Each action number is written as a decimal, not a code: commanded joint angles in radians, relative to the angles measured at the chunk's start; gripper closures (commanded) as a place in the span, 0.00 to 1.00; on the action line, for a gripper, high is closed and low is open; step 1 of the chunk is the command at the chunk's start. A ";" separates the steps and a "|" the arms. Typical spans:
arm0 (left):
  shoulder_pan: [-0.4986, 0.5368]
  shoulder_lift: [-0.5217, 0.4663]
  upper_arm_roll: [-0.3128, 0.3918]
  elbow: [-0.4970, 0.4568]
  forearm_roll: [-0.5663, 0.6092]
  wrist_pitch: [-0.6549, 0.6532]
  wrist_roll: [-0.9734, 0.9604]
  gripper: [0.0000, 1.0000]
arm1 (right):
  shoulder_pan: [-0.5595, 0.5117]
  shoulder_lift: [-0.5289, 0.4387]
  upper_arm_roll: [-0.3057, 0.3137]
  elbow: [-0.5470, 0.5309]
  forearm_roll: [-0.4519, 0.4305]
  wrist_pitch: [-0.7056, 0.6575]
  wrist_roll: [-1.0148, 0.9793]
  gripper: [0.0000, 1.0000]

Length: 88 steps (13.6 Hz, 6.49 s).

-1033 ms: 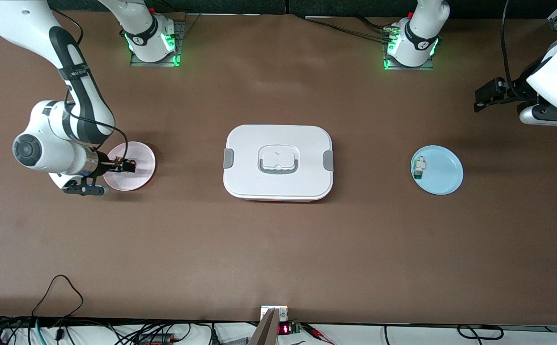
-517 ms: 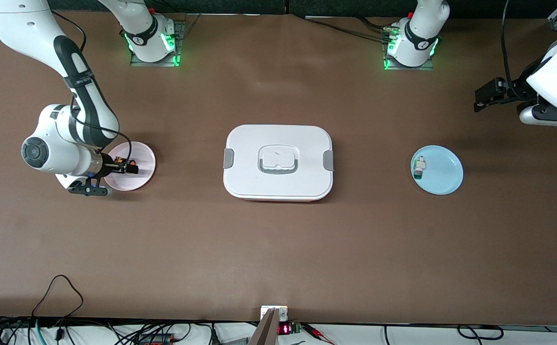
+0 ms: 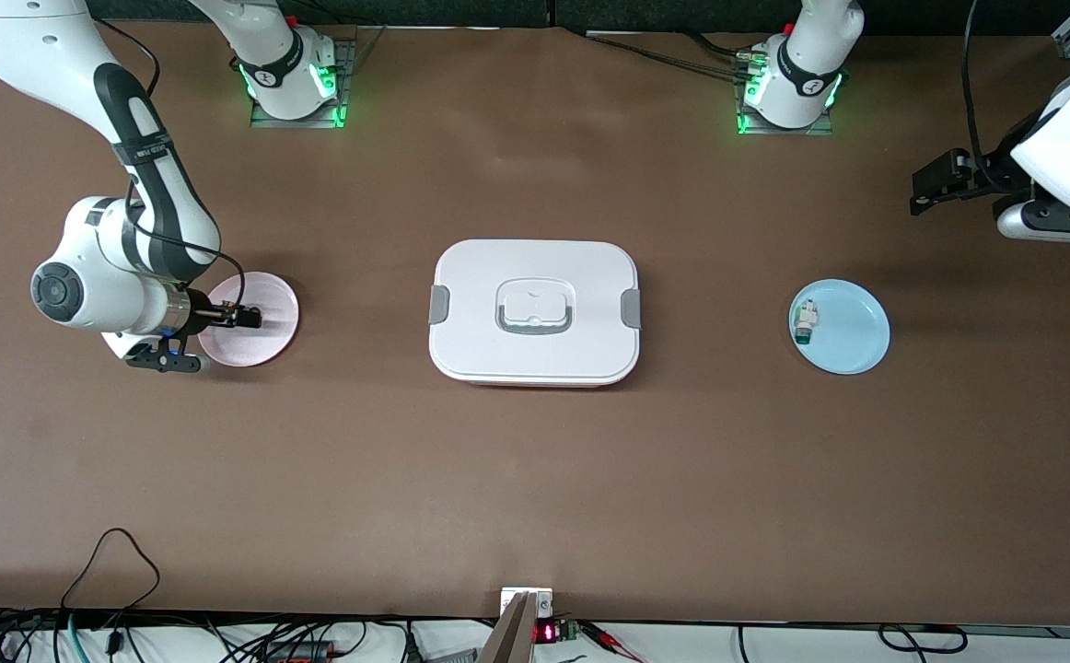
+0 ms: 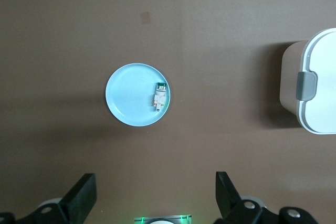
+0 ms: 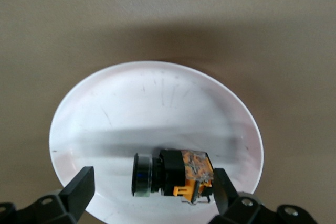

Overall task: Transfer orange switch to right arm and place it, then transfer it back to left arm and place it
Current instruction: 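Lower the right gripper over the orange switch on the white plate, then close the right gripper on the orange switch, then lift the switch over the box while the left gripper reaches toward it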

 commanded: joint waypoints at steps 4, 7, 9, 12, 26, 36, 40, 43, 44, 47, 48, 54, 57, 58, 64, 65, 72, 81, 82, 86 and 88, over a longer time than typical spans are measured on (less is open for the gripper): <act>0.001 0.001 -0.005 0.013 0.009 -0.006 0.004 0.00 | -0.024 -0.021 0.008 -0.038 0.021 0.000 -0.035 0.00; 0.003 0.001 -0.005 0.008 0.009 -0.006 0.005 0.00 | -0.028 -0.018 0.008 -0.038 0.021 0.004 -0.036 0.00; 0.006 -0.001 -0.005 0.008 0.009 -0.006 0.005 0.00 | -0.033 -0.013 0.008 -0.040 0.021 0.006 -0.042 0.00; 0.006 -0.001 -0.005 0.007 0.009 -0.006 0.005 0.00 | -0.031 -0.013 0.008 -0.047 0.021 0.016 -0.049 0.00; 0.006 -0.002 -0.005 0.007 0.009 -0.012 0.005 0.00 | -0.030 -0.002 0.009 -0.110 0.023 0.150 -0.042 0.00; 0.004 -0.002 -0.005 0.008 0.009 -0.013 0.005 0.00 | -0.028 0.008 0.008 -0.110 0.073 0.159 -0.044 0.00; 0.004 -0.002 -0.005 0.008 0.009 -0.013 0.005 0.00 | -0.028 0.010 0.008 -0.110 0.073 0.161 -0.049 0.02; 0.004 -0.001 -0.005 0.008 0.009 -0.013 0.005 0.00 | -0.028 0.008 0.008 -0.107 0.072 0.159 -0.056 0.42; 0.004 -0.002 -0.005 0.008 0.009 -0.013 0.005 0.00 | -0.025 0.008 0.009 -0.106 0.073 0.156 -0.055 0.56; 0.003 -0.001 -0.005 0.010 0.009 -0.013 0.004 0.00 | -0.025 0.001 0.023 -0.098 0.073 0.148 -0.056 0.67; 0.003 -0.001 -0.005 0.011 0.009 -0.013 0.004 0.00 | -0.025 -0.009 0.029 -0.097 0.073 0.142 -0.059 0.69; 0.003 -0.001 -0.005 0.010 0.009 -0.013 0.004 0.00 | -0.018 -0.024 0.068 0.237 0.069 -0.292 -0.124 0.70; 0.003 -0.001 -0.005 0.010 0.009 -0.013 0.004 0.00 | -0.013 -0.036 0.086 0.385 0.069 -0.431 -0.127 0.70; 0.003 -0.001 -0.005 0.010 0.009 -0.013 0.004 0.00 | -0.013 -0.051 0.094 0.408 0.069 -0.451 -0.133 0.70; 0.003 -0.001 -0.005 0.010 0.009 -0.013 0.005 0.00 | 0.105 -0.136 0.108 0.546 0.069 -0.531 -0.194 0.67; 0.003 -0.001 -0.005 0.010 0.009 -0.013 0.005 0.00 | 0.120 -0.142 0.109 0.564 0.075 -0.542 -0.253 0.67; 0.003 -0.001 -0.005 0.010 0.009 -0.013 0.005 0.00 | 0.150 -0.141 0.285 0.704 0.168 -0.533 -0.469 0.67; 0.001 0.004 -0.007 0.010 -0.073 -0.065 0.002 0.00 | 0.163 -0.130 0.286 0.704 0.510 -0.488 -0.829 0.67; -0.003 0.030 -0.008 0.010 -0.125 -0.123 0.004 0.00 | 0.163 -0.125 0.286 0.704 0.558 -0.488 -0.852 0.67; 0.032 0.057 -0.004 -0.013 -0.447 -0.227 -0.033 0.00 | 0.163 -0.095 0.286 0.701 0.708 -0.445 -1.027 0.66; 0.099 0.117 -0.004 -0.048 -0.696 -0.257 -0.059 0.00 | 0.162 -0.072 0.284 0.698 0.803 -0.444 -1.154 0.66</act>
